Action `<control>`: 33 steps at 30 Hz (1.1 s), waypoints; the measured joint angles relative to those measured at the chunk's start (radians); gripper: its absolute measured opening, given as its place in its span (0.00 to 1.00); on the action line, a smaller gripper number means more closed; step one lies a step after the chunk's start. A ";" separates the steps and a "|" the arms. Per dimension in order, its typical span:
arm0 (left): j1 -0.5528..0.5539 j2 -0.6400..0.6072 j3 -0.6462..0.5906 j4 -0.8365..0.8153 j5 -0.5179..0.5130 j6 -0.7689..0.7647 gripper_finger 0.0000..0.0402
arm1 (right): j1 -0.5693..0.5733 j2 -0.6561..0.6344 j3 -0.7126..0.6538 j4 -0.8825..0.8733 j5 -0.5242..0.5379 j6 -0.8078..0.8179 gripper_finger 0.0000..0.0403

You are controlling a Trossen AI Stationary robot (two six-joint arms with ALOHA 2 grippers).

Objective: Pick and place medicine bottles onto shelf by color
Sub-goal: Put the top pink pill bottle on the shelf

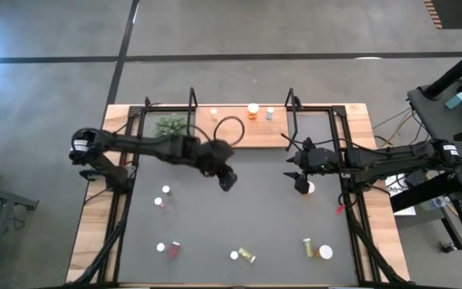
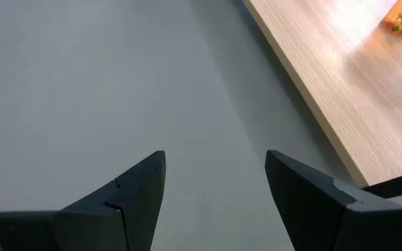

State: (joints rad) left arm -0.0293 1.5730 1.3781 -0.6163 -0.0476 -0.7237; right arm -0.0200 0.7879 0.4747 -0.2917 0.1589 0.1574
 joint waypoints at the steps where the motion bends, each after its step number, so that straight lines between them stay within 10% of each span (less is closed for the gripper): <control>1: -0.020 0.000 0.000 -0.001 -0.019 -0.036 0.37 | 0.000 0.000 0.000 0.000 0.000 0.000 0.59; 33: -0.407 -0.131 -0.143 -0.720 -0.089 -0.802 0.42 | 0.000 0.000 0.000 0.004 0.000 0.000 0.59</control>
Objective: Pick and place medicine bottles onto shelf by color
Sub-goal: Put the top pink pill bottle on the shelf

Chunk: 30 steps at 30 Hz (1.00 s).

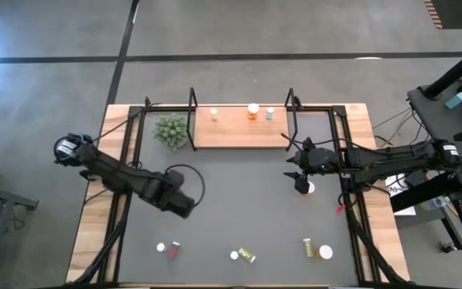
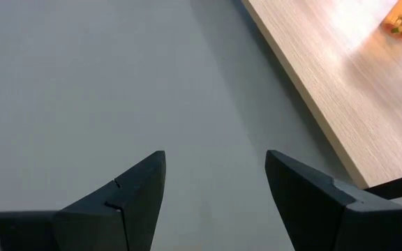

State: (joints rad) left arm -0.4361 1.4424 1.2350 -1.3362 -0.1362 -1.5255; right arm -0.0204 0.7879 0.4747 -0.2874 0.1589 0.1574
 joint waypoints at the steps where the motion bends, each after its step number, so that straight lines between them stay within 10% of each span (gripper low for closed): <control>1: -0.012 -0.023 -0.025 0.001 0.000 -0.025 0.44 | 0.000 0.000 0.000 0.000 0.000 0.000 0.59; 30: -0.070 -0.181 -0.480 0.291 0.029 -0.197 0.49 | 0.000 0.000 0.000 0.000 0.000 0.000 0.59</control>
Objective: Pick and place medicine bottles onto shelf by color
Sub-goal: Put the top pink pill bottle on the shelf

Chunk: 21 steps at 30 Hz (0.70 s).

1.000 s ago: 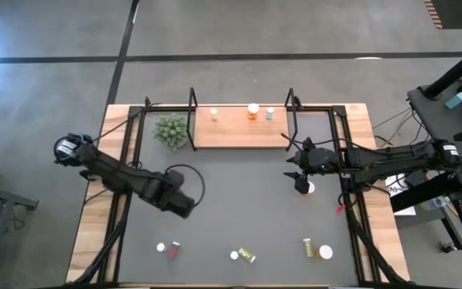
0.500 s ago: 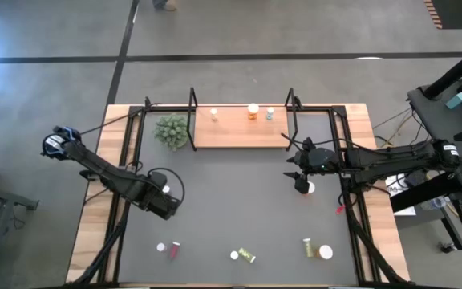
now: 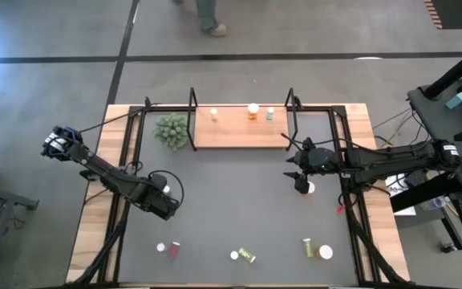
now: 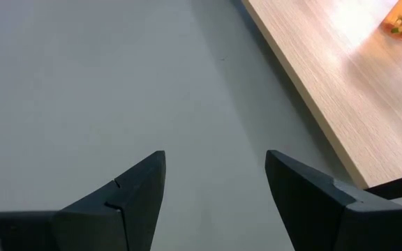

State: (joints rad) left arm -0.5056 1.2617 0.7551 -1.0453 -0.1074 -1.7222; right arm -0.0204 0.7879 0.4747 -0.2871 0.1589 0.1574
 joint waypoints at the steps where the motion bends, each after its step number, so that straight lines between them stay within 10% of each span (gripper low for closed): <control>1: 0.000 0.000 -0.006 0.007 0.000 0.000 0.48 | 0.000 0.000 0.000 0.000 0.000 0.000 0.59; 14: 0.000 0.007 -0.027 0.045 0.011 0.001 0.22 | 0.000 0.000 0.000 0.000 0.000 0.000 0.59; 21: 0.000 0.005 -0.003 0.089 0.032 0.002 0.28 | 0.000 0.000 0.000 0.000 0.000 0.000 0.59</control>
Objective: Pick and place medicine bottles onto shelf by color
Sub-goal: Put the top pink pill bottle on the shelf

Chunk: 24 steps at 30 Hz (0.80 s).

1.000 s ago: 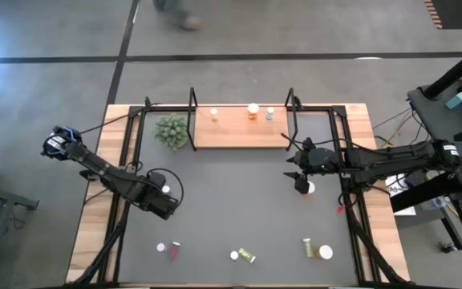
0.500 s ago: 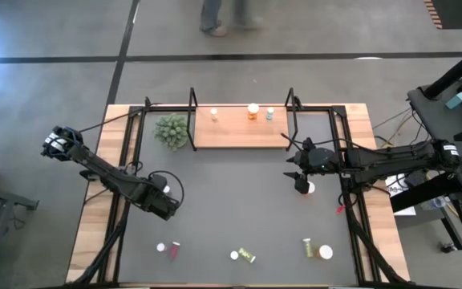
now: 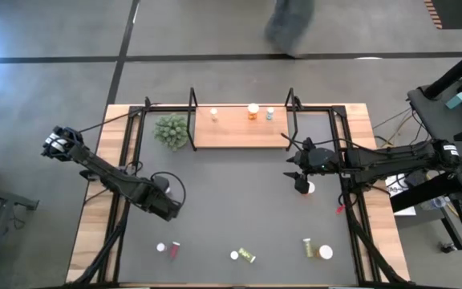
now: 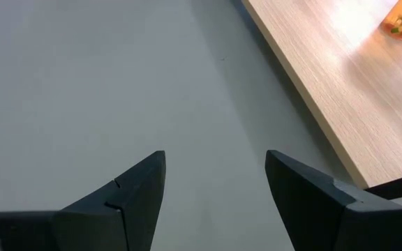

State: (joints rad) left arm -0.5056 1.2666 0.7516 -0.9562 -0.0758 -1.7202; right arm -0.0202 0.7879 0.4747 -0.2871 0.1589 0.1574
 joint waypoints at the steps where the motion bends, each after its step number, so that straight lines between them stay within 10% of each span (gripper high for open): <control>1: 0.000 -0.001 0.004 0.014 0.008 0.000 0.28 | 0.000 0.000 0.000 0.000 0.000 0.000 0.59; 24: 0.164 0.293 0.377 0.177 0.006 0.294 0.24 | 0.000 0.000 0.000 0.000 0.000 0.000 0.59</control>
State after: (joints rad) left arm -0.3414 1.5597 1.1288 -0.7795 -0.0693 -1.4261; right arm -0.0203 0.7879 0.4747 -0.2871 0.1589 0.1574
